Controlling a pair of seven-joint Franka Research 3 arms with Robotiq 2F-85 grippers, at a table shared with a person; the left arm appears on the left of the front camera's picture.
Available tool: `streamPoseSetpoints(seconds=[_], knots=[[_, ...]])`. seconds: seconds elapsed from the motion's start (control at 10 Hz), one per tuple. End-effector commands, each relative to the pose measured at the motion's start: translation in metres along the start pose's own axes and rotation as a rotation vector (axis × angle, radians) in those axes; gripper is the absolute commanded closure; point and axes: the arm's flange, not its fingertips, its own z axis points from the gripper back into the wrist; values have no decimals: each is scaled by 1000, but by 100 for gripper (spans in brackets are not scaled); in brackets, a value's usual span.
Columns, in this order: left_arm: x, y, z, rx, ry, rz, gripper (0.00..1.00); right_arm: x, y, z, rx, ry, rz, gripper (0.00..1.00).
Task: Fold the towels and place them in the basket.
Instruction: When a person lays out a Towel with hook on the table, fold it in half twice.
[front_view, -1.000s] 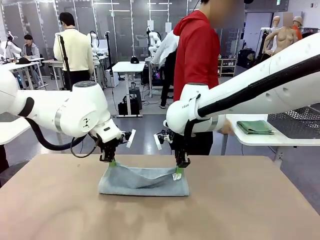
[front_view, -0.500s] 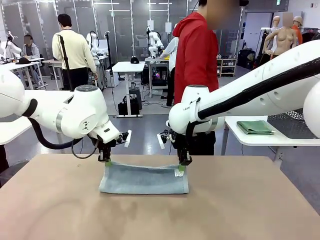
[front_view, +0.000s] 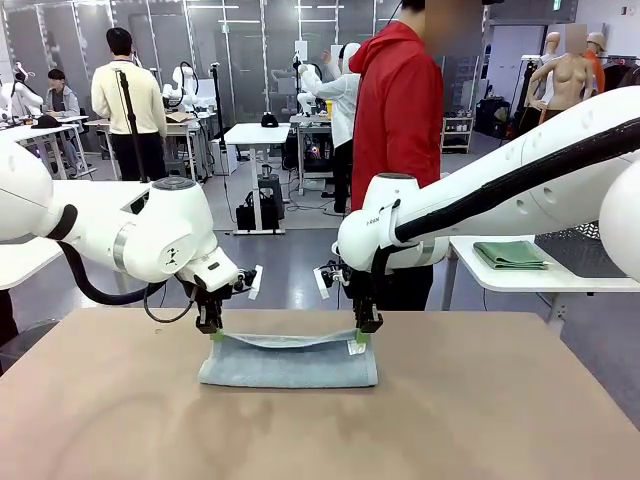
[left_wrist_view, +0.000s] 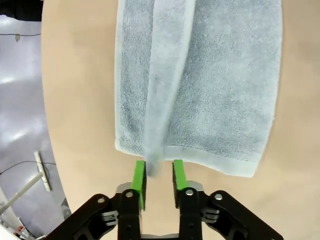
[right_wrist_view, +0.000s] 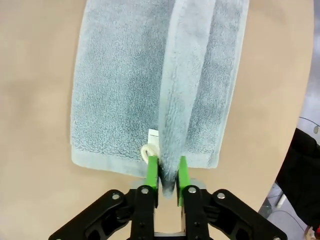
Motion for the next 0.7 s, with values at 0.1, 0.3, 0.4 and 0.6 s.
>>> streamPoseSetpoints(seconds=[0.1, 0.3, 0.4, 0.6], knots=[[-10, 6, 4, 78, -24, 26, 39, -7, -3, 1, -30, -40, 37, 69], [-24, -2, 40, -11, -67, -32, 20, 0, 11, 28, -22, -64, 14, 50], [-31, -11, 64, -133, -72, -76, 18, 7, 24, 49, 3, -96, -30, 13], [-49, -36, 111, -144, -106, -80, 0, 18, 58, 95, -18, -124, -94, 0]])
